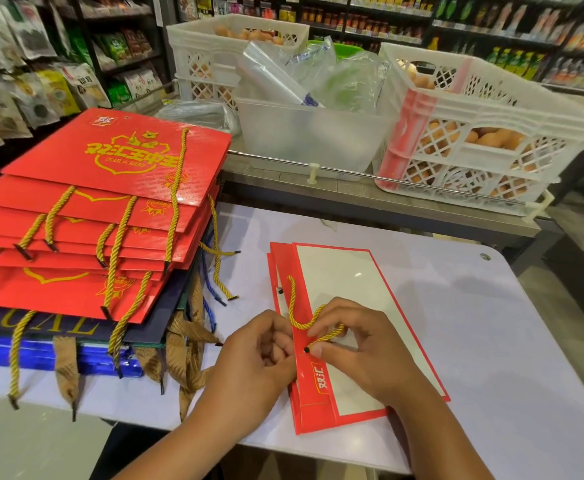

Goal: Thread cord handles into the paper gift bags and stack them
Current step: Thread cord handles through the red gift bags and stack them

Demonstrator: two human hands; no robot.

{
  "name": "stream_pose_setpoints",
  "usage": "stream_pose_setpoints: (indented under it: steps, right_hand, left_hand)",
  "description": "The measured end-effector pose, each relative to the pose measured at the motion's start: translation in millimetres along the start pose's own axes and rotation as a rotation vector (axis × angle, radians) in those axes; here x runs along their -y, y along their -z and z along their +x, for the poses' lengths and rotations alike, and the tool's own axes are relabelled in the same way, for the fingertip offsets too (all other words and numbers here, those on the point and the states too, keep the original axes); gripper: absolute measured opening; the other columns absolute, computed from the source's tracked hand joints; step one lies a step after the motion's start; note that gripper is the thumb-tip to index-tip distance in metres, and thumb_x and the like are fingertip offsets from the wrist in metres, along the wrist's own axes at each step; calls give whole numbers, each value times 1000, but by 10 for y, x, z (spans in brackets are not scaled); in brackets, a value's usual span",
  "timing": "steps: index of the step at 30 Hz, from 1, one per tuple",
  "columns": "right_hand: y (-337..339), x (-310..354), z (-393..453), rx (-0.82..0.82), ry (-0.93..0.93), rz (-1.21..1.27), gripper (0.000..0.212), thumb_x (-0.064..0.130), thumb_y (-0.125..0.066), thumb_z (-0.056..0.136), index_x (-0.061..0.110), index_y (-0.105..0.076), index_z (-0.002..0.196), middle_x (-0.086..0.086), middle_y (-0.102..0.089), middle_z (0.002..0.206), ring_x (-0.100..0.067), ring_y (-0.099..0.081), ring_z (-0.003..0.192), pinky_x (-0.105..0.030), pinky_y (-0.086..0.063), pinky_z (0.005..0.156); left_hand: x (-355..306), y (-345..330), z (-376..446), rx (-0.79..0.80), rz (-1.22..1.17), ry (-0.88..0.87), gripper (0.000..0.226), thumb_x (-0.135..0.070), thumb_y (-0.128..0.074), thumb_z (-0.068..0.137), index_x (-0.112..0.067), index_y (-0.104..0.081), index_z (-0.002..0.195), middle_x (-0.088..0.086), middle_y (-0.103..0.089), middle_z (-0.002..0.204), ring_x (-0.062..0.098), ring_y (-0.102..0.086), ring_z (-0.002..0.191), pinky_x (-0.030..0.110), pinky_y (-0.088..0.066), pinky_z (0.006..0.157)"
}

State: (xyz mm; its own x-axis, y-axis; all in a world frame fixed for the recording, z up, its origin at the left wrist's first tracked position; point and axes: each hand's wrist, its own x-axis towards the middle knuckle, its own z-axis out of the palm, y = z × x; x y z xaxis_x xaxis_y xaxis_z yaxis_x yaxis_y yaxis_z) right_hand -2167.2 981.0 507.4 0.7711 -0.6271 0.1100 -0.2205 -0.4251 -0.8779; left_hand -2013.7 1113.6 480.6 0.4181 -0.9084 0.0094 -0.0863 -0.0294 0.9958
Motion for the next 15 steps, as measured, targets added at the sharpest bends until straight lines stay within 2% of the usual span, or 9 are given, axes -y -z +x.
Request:
stream_pose_setpoints:
  steps: [3,6,8,10,12,15]
  right_hand:
    - [40,8,-8,46,-21,-21,21,19,-82,87,38,-78,96,15,-73,101,-13,-69,105,-33,-59,90]
    - [62,33,-15,89,-4,-43,26,14,-80,88,38,-77,99,15,-71,102,-13,-68,106,-33,-58,91]
    - [61,38,-14,108,19,-77,25,15,-80,88,37,-76,100,17,-70,105,-12,-66,109,-28,-56,89]
    - [53,25,-11,109,48,-106,20,18,-80,88,35,-75,97,17,-67,112,-12,-64,113,-21,-53,88]
    - [45,9,-8,99,60,-122,14,21,-80,88,33,-76,92,16,-64,117,-13,-61,117,-18,-49,89]
    - [42,2,-12,84,59,-122,11,19,-80,89,30,-76,89,15,-62,117,-13,-60,117,-17,-47,88]
  left_hand:
    - [2,1,-13,32,40,-8,15,-4,-76,90,-17,-69,93,18,-63,82,18,-53,70,42,-51,69]
    - [2,12,-12,46,63,-4,15,-5,-75,91,-19,-72,91,15,-65,81,27,-57,72,49,-56,74]
    - [-4,18,-15,48,85,-5,18,-2,-72,91,-20,-73,91,13,-66,81,30,-59,74,42,-56,73]
    - [-13,21,-22,50,103,-11,22,0,-68,92,-21,-73,89,12,-65,80,21,-57,73,34,-52,72]
    - [-34,17,-22,60,112,-12,19,-4,-67,92,-22,-73,88,11,-65,80,21,-58,73,39,-53,72]
    - [-52,14,-14,70,88,8,10,-21,-67,86,-23,-76,90,8,-70,80,36,-64,82,51,-57,81]
